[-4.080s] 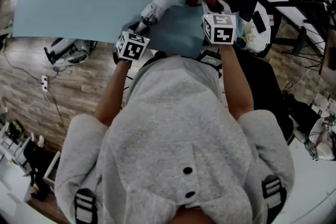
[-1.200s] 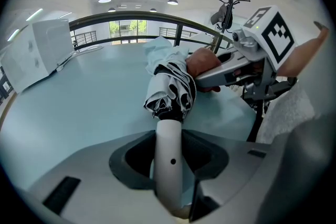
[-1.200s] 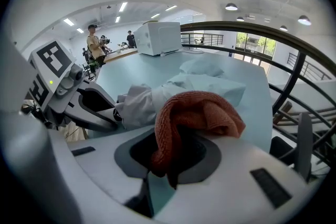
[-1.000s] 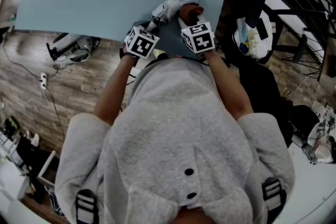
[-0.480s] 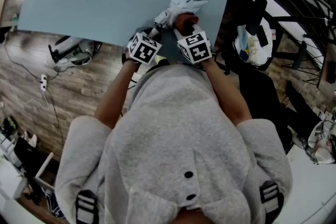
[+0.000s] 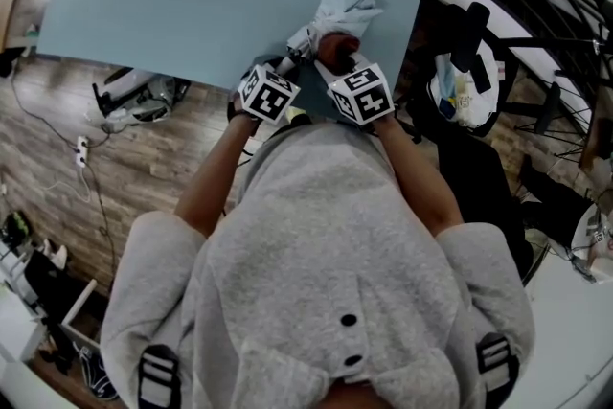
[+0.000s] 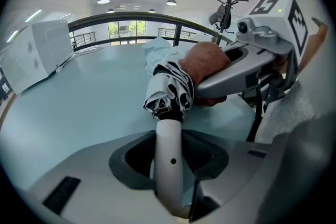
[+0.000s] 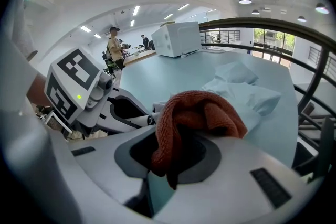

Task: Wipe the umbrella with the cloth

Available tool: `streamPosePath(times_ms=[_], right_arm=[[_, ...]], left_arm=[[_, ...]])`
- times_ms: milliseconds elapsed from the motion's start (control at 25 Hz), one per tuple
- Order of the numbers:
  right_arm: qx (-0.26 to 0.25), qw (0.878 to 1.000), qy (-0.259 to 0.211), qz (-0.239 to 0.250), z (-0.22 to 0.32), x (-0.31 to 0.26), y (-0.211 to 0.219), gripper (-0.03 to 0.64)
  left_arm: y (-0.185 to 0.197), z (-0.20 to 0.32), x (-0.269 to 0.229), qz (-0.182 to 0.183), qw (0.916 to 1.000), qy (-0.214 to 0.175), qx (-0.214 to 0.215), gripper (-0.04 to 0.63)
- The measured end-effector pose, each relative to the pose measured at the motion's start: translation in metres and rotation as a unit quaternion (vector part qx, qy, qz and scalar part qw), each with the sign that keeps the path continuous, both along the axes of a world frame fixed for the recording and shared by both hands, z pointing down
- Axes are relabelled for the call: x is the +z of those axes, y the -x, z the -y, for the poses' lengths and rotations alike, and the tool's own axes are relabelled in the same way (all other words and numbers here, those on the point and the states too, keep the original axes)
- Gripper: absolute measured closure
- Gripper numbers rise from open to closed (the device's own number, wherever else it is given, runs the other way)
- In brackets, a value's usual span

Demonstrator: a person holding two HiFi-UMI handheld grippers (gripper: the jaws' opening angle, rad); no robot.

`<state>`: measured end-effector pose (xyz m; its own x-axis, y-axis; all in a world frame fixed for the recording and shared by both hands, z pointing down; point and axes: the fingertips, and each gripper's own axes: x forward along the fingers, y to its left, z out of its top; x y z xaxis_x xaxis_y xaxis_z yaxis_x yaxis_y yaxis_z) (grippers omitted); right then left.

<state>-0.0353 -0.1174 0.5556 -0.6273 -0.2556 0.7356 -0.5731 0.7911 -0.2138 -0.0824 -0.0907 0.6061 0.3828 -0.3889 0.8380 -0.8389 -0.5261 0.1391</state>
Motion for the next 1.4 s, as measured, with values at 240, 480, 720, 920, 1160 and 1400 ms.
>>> streamPosePath(times_ms=[240,480,720,920,1160,1400], right_arm=[[-0.002,1.000,0.019,0.019,0.001,-0.009,0.007,0.535],[0.001,0.998,0.042,0.045,0.005,-0.019,0.017,0.535],[0.002,0.995,0.071,0.072,0.009,-0.027,0.030,0.535],[0.010,0.988,0.105,0.111,0.012,-0.036,0.044,0.535],[0.001,0.962,0.181,0.204,0.008,-0.057,0.062,0.535],[-0.027,0.953,0.216,0.212,0.007,-0.056,0.060,0.535]], left_arm=[[0.001,0.000,0.001,-0.001,1.0000,0.000,-0.003,0.436],[0.001,0.000,-0.002,-0.003,1.0000,-0.001,0.000,0.436],[0.002,0.000,0.002,0.003,1.0000,0.000,-0.001,0.437],[0.002,0.001,0.000,0.005,1.0000,-0.004,-0.002,0.437],[0.000,0.000,0.000,0.003,1.0000,-0.006,0.000,0.436],[0.001,0.001,0.000,0.005,1.0000,-0.006,0.001,0.437]])
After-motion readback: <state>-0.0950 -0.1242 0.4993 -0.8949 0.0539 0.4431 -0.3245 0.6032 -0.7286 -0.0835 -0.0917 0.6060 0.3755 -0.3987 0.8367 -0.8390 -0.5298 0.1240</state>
